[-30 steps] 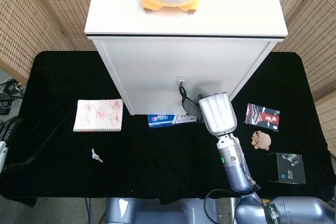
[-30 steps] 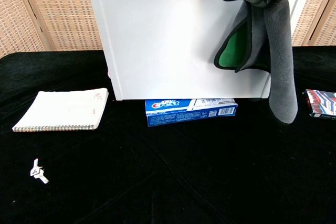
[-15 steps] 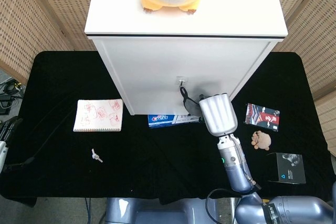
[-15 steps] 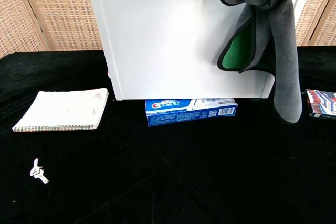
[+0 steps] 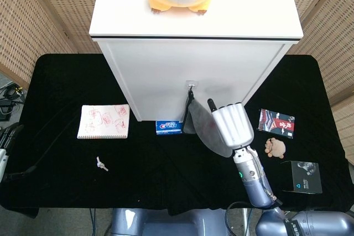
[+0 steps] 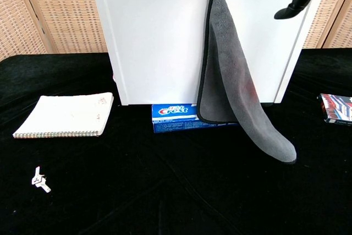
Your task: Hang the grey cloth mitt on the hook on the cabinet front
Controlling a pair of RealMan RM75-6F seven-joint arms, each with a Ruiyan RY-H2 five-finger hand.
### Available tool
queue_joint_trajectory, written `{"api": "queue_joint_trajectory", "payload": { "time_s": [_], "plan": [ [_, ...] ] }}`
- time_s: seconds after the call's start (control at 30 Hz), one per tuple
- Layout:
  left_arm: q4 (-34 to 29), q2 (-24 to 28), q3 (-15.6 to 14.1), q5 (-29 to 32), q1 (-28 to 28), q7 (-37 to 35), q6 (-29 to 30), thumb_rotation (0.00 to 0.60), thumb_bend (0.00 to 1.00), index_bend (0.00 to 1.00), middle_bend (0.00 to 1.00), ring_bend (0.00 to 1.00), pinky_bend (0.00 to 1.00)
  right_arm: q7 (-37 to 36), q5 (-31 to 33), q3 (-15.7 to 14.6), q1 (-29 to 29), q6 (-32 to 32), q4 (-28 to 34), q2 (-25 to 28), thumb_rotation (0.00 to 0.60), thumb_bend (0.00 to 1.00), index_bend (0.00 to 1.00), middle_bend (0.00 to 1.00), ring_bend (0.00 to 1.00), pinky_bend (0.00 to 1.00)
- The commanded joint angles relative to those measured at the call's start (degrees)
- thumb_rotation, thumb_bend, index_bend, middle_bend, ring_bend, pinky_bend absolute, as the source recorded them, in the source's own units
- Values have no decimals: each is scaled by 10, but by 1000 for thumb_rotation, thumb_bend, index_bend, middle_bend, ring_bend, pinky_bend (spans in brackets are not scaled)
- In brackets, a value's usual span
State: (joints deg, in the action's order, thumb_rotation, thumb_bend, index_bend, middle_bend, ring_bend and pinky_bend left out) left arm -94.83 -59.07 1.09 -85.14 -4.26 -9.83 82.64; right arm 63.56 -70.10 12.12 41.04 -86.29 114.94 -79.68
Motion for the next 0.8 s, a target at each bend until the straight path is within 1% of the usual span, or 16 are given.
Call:
{"api": "queue_joint_trajectory", "payload": {
  "time_s": [0.03, 0.13, 0.23, 0.27, 0.3, 0.37, 0.43, 0.47, 0.53, 0.57, 0.6, 0.63, 0.7, 0.73, 0.77, 0.8],
  "plan": [
    [0, 0, 0, 0, 0, -1, 0, 600, 0, 0, 0, 0, 0, -52, -52, -30, -25, 1, -5, 32, 600, 0, 466, 1000, 1000, 1000],
    [-1, 1, 0, -1, 1, -1, 1, 600, 0, 0, 0, 0, 0, -105, -101, -53, -41, 0, -26, 57, 600, 0, 479, 1000, 1000, 1000],
    [-1, 2, 0, -1, 2, -3, 3, 600, 0, 0, 0, 0, 0, -190, -173, -85, -58, -3, -75, 90, 600, 0, 498, 1000, 1000, 1000],
    [-2, 2, 0, -2, 2, -4, 4, 600, 0, 0, 0, 0, 0, -242, -214, -102, -64, -9, -112, 105, 600, 0, 509, 1000, 1000, 1000],
    [-2, 2, 0, -2, 2, -4, 5, 600, 0, 0, 0, 0, 0, -279, -241, -114, -67, -13, -140, 115, 600, 0, 519, 998, 1000, 1000],
    [-4, 3, -1, -4, 3, -4, 7, 600, 0, 0, 0, 0, 0, -372, -304, -138, -78, -41, -225, 132, 600, 0, 523, 984, 989, 1000],
    [-5, 4, -1, -6, 4, -4, 9, 600, 0, 0, 0, 0, 0, -427, -335, -153, -94, -70, -299, 136, 600, 0, 499, 944, 957, 1000],
    [-6, 4, -1, -6, 4, -4, 10, 600, 0, 0, 0, 0, 0, -438, -334, -155, -103, -79, -319, 135, 600, 0, 476, 911, 931, 993],
    [-7, 5, -1, -7, 5, -5, 13, 600, 0, 0, 0, 0, 0, -461, -318, -161, -128, -92, -349, 134, 600, 0, 416, 805, 839, 915],
    [-8, 6, -1, -8, 6, -5, 15, 600, 0, 0, 0, 0, 0, -469, -307, -162, -139, -95, -354, 134, 600, 0, 378, 718, 756, 820],
    [-9, 6, -1, -9, 7, -5, 17, 600, 0, 0, 0, 0, 0, -482, -295, -163, -153, -100, -356, 134, 600, 0, 335, 616, 643, 707],
    [-9, 7, -1, -10, 8, -5, 19, 600, 0, 0, 0, 0, 0, -494, -284, -165, -166, -102, -354, 134, 600, 0, 302, 541, 556, 633],
    [-10, 7, -1, -13, 10, -6, 24, 600, 0, 0, 0, 0, 0, -508, -258, -167, -187, -99, -340, 136, 600, 0, 182, 282, 257, 418],
    [-11, 8, -1, -15, 11, -7, 27, 600, 0, 0, 0, 0, 0, -512, -243, -169, -199, -95, -326, 138, 600, 0, 140, 197, 167, 352],
    [-12, 9, -2, -17, 13, -7, 30, 600, 0, 0, 0, 0, 0, -514, -230, -170, -208, -89, -312, 140, 600, 0, 83, 91, 69, 261],
    [-12, 9, -2, -18, 14, -8, 33, 600, 0, 0, 0, 0, 0, -518, -213, -173, -218, -78, -294, 143, 600, 0, 39, 28, 14, 192]
  ]
}}
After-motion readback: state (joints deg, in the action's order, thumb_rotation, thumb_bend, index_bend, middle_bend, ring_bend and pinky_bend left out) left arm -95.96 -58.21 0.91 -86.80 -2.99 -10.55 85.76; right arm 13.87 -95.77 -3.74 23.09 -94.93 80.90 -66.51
